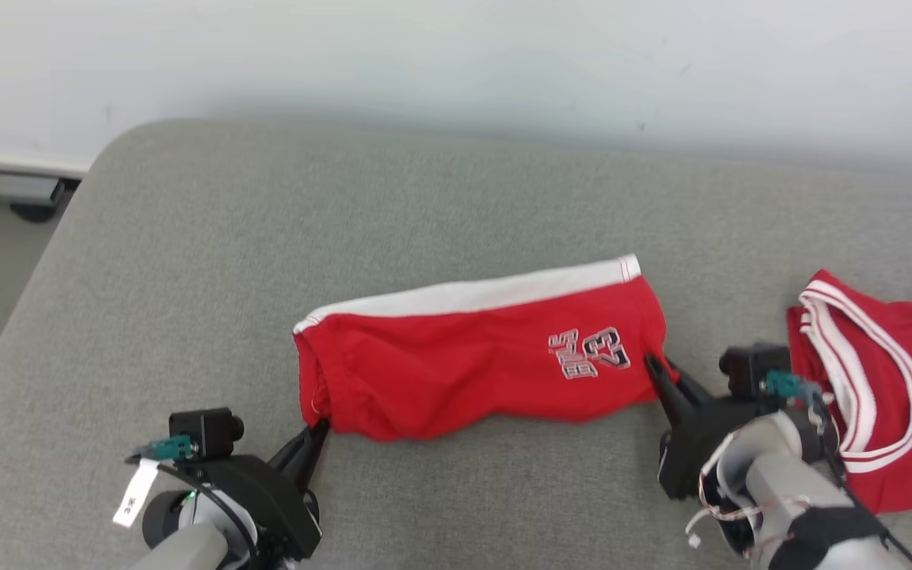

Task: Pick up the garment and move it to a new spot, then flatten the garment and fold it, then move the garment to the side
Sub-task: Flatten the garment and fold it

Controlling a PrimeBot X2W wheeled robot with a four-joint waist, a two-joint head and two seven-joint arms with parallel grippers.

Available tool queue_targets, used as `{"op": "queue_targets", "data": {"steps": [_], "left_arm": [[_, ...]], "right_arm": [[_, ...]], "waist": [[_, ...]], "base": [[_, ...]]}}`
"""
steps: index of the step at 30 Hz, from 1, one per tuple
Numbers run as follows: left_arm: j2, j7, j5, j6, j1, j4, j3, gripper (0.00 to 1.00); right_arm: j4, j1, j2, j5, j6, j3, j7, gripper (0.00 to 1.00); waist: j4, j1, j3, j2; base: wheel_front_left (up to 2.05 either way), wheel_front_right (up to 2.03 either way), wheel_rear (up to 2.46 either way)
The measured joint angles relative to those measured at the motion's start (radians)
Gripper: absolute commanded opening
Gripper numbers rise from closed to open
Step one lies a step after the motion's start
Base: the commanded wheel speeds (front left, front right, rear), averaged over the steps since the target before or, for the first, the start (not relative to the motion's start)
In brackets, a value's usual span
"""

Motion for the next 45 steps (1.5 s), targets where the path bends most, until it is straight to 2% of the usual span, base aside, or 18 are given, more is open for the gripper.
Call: {"op": "queue_targets", "data": {"steps": [13, 25, 33, 35, 45], "left_arm": [[0.02, -0.008, 0.002, 0.0, 0.12, -0.004, -0.054, 0.0], [0.034, -0.025, 0.014, 0.0, 0.161, -0.034, -0.069, 0.0], [0.041, -0.025, 0.013, 0.0, 0.18, -0.04, -0.064, 0.0], [0.041, -0.026, 0.014, 0.0, 0.189, -0.037, -0.066, 0.0], [0.037, -0.026, 0.012, 0.001, 0.196, -0.026, -0.066, 0.0]], "right_arm": [[-0.116, 0.241, -0.039, 0.064, 0.0, -0.002, -0.008, 0.0], [-0.259, 0.401, -0.069, 0.088, 0.0, -0.019, -0.009, 0.0], [-0.328, 0.45, -0.089, 0.09, -0.006, -0.029, -0.009, 0.0], [-0.337, 0.45, -0.092, 0.086, -0.022, -0.02, -0.007, 0.0], [-0.359, 0.45, -0.095, 0.077, -0.05, -0.006, 0.025, 0.0]], "waist": [[-0.047, 0.0, -0.122, -0.0001], [-0.093, 0.0, -0.178, 0.0], [-0.103, 0.0001, -0.179, 0.0], [-0.107, 0.0003, -0.175, 0.0001], [-0.115, 0.0003, -0.162, 0.0]], "base": [[0.0, 0.0, 0.0], [0.0, 0.0, 0.0], [0.0, 0.0, 0.0], [0.0, 0.0, 0.0], [0.0, 0.0, 0.0]]}}
